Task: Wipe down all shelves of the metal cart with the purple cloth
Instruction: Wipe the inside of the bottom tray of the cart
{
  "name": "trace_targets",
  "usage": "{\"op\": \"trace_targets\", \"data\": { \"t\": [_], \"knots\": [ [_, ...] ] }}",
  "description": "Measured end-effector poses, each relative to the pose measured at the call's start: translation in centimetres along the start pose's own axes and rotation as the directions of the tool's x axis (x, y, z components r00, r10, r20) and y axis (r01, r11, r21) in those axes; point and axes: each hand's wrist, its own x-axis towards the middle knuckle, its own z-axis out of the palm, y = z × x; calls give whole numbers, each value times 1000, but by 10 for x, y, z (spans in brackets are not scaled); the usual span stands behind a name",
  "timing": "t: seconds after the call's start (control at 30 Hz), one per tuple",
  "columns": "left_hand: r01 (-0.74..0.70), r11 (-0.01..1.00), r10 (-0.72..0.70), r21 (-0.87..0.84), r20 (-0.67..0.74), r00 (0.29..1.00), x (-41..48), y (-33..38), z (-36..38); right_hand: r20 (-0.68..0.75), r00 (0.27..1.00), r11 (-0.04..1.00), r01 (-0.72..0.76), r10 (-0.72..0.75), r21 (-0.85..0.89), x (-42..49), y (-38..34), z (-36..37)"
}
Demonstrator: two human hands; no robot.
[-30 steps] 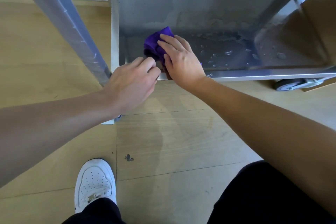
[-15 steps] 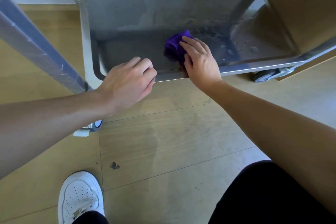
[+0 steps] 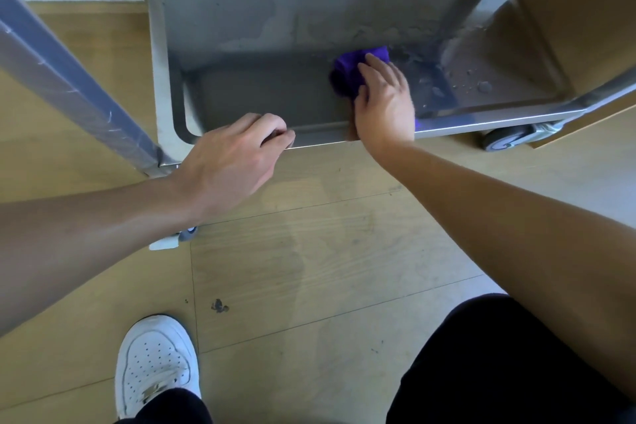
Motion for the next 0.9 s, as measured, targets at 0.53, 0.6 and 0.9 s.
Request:
{"op": "trace_targets", "data": {
  "t": [0.53, 0.6, 0.9],
  "knots": [
    [38, 998, -37, 44, -10, 999, -37, -20, -17, 110, 973, 979, 196, -201, 60, 16, -45, 27],
    [63, 994, -62, 85, -19, 998, -44, -22, -18, 96, 939, 942, 319, -329, 108, 7, -68, 32],
    [139, 984, -143, 112, 29, 989, -58, -25, -25, 129, 847, 850, 488, -516, 199, 14, -75, 41]
  ]
}}
